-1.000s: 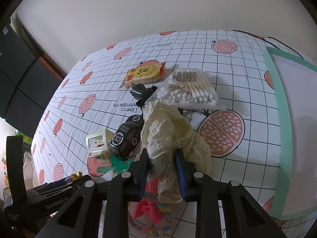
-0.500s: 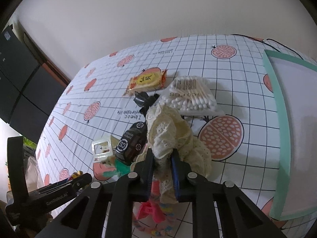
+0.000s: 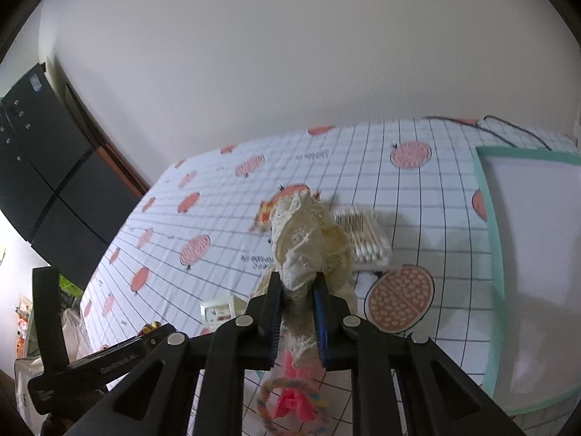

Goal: Organize objects
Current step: 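Carry the block toy and lace cloth with both tools over the mint-green tray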

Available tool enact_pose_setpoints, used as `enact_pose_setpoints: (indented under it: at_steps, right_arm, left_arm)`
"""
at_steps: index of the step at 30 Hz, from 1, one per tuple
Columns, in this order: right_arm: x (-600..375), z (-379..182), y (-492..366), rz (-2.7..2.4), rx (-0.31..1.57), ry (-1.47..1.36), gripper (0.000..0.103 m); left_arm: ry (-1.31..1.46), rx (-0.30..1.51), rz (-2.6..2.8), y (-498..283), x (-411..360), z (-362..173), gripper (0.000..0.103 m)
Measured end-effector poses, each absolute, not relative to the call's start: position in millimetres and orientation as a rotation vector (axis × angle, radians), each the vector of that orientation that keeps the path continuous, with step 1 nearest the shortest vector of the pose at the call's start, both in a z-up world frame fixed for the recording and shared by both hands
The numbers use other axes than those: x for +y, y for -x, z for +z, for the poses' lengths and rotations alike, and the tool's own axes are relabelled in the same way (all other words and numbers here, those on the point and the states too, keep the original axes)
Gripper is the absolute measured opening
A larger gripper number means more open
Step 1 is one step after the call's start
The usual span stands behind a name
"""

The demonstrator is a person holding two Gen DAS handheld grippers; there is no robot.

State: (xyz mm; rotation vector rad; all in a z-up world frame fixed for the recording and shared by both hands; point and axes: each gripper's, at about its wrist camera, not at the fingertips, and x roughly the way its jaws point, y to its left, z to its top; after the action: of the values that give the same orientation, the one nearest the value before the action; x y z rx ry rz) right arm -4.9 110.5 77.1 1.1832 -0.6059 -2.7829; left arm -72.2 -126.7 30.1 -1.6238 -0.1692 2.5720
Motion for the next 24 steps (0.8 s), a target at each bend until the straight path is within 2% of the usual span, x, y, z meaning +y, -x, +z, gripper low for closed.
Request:
enact_pose_setpoints:
  at_steps: [15, 24]
  right_arm:
    - [132.8, 79.7, 1.9, -2.798, -0.646, -1.182, 0.017]
    - [192.3, 88.4, -10.7, -2.891, -0.727, -1.186, 0.017]
  left_arm:
    - [1.571, -0.128, 2.591, 75.7, -111.7, 38.6, 0.047]
    - [1.548, -0.038, 2.524, 79.6, -51.1, 47.1, 0.047]
